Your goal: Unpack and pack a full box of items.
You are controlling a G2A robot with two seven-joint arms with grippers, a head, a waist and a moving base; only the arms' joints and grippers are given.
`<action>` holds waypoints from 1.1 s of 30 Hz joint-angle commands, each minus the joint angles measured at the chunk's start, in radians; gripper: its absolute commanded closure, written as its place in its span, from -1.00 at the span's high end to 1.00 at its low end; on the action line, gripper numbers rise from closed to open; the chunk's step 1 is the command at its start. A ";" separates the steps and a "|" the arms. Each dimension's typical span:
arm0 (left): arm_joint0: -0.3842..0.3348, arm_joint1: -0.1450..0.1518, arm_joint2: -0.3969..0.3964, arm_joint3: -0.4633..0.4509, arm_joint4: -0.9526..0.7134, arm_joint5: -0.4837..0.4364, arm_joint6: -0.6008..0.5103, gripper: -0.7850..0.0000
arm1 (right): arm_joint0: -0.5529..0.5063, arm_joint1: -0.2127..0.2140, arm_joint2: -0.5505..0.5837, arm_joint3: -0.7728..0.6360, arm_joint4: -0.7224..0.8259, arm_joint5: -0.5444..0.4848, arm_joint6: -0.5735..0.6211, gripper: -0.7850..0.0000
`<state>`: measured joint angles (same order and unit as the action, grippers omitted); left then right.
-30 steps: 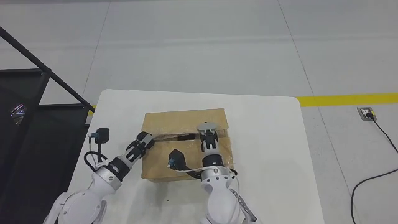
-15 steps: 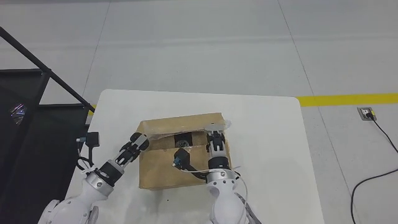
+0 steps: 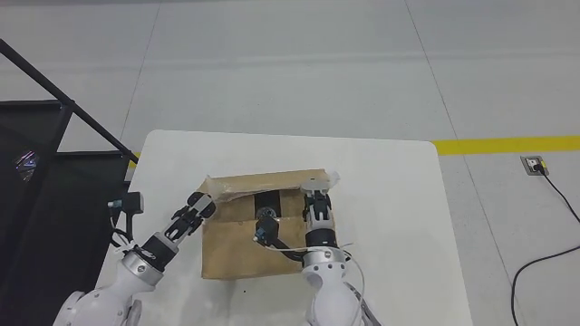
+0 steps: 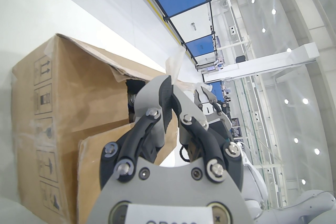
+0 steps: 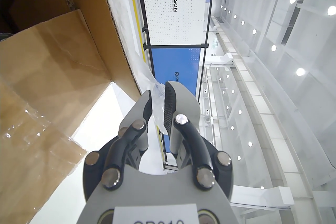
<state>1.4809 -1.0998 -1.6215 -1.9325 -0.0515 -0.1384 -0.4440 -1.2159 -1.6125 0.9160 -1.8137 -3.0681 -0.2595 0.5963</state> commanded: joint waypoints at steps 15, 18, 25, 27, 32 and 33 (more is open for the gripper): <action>0.008 -0.001 -0.010 0.002 -0.017 -0.031 -0.008 0.39 | 0.026 -0.015 -0.007 -0.001 -0.004 -0.006 0.003 -1.00; 0.035 0.002 -0.016 -0.001 0.008 -0.068 -0.046 1.00 | 0.032 -0.017 -0.009 -0.001 -0.004 -0.016 0.003 -1.00; 0.115 -0.002 -0.062 -0.020 -0.006 -0.185 0.064 1.00 | 0.050 -0.019 -0.017 -0.001 -0.004 -0.032 0.004 -1.00; 0.126 -0.005 -0.096 -0.027 -0.065 -0.195 0.105 1.00 | 0.055 -0.019 -0.019 0.003 -0.004 -0.036 0.003 -1.00; 0.093 -0.009 -0.157 -0.022 -0.204 -0.139 0.173 1.00 | 0.061 -0.021 -0.021 0.009 -0.004 -0.039 0.000 -1.00; 0.072 -0.008 -0.167 -0.008 -0.224 -0.123 0.172 1.00 | 0.060 -0.021 -0.021 0.011 -0.004 -0.040 -0.001 -1.00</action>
<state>1.5744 -1.1085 -1.7802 -1.9540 -0.2497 -0.2780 -0.2682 -1.1552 -1.6333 0.8947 -1.8041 -3.0718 -0.2985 0.5961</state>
